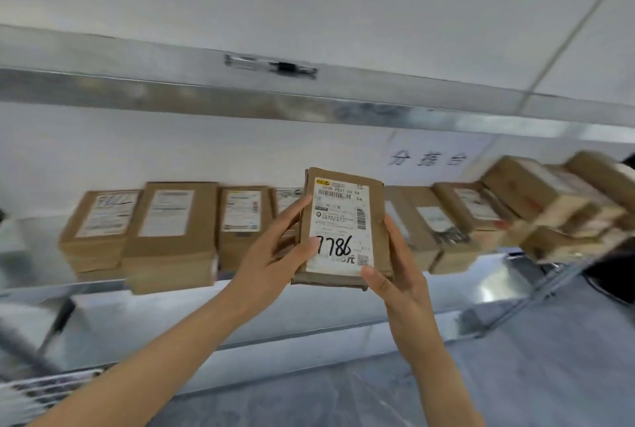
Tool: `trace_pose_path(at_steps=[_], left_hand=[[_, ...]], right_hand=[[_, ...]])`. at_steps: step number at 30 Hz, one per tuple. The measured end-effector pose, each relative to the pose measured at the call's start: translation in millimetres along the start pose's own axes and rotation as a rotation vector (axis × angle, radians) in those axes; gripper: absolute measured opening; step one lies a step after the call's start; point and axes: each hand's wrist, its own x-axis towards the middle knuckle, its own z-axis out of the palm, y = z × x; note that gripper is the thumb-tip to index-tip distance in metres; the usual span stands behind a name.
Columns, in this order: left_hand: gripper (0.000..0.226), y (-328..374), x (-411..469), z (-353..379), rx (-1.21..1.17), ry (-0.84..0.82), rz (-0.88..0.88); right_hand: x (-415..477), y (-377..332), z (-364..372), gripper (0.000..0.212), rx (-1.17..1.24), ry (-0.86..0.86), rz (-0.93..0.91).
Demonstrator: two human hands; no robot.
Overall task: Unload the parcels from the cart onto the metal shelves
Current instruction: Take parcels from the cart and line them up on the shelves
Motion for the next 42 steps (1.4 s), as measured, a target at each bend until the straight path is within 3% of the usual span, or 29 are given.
trace_pose_path(at_steps=[12,19,24,28,30,39,42], left_hand=[[0.054,-21.9,104.4,200.0,-0.024,-0.156,-0.028],[0.050,-35.6,146.0,274.0,-0.061,-0.201,-0.104],[0.049,-50.1,175.7,302.5,-0.060,-0.231,-0.157],[0.047,-69.4,209.2,321.3,-0.045,-0.233,-0.184],[0.045,-79.0,227.2,331.3,-0.043,-0.232,-0.201],[0.061,-116.2,298.5,367.0,-0.013,-0.226,-0.273],[0.061,-128.1,314.3,373.0,-0.002,-0.239,-0.290]], right_hand=[[38.6,-13.9,-213.8,0.089,-0.038,0.115,0.031],[58.6,-7.4,-290.3,0.075,-0.035,0.170,0.051],[76.0,1.7,-325.3,0.085,-0.035,0.177,0.084],[99.9,12.9,-355.0,0.062,-0.009,0.171,0.112],[115.8,20.9,-371.6,0.060,-0.013,0.175,0.128],[187.8,51.8,-428.4,0.072,-0.034,0.183,0.213],[203.4,60.2,-443.1,0.050,-0.077,0.185,0.201]])
